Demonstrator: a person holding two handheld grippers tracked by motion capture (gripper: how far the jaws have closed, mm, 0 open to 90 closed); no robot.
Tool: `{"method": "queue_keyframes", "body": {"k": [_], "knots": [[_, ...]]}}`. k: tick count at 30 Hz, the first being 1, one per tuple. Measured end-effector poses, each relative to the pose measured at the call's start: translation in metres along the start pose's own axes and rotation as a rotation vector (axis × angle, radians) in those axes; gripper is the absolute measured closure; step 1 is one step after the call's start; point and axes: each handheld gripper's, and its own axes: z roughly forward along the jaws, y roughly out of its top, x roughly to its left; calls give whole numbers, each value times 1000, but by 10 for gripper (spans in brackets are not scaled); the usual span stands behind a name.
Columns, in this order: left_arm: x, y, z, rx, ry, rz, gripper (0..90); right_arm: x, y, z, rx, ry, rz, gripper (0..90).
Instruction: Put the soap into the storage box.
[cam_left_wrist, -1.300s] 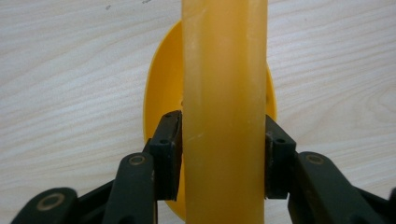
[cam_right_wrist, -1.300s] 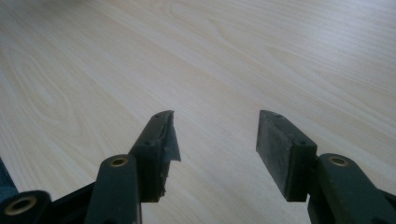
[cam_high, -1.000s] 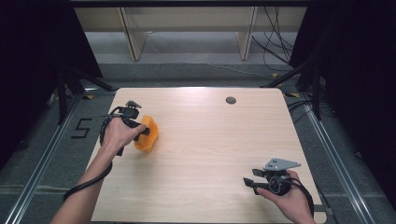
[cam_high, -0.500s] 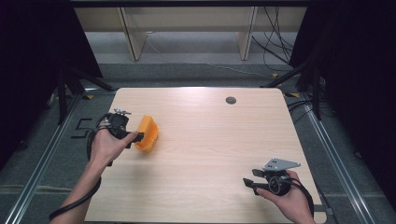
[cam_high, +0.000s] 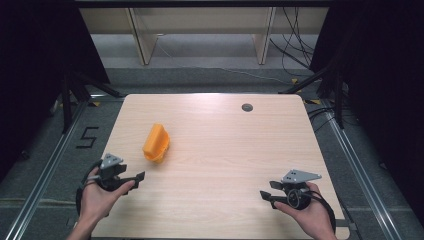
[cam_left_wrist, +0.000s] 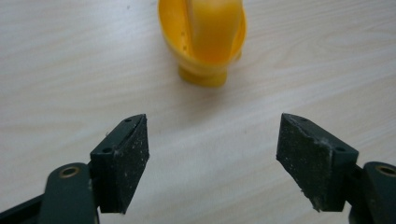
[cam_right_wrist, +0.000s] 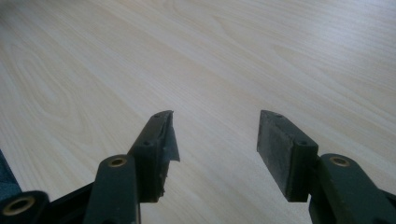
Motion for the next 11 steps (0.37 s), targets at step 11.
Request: {"method": "queue_keyframes", "body": {"k": [11], "knots": [[-6,-31,-1,-119,-47,-41,277,2,1,1,-18,10,0,467]]}}
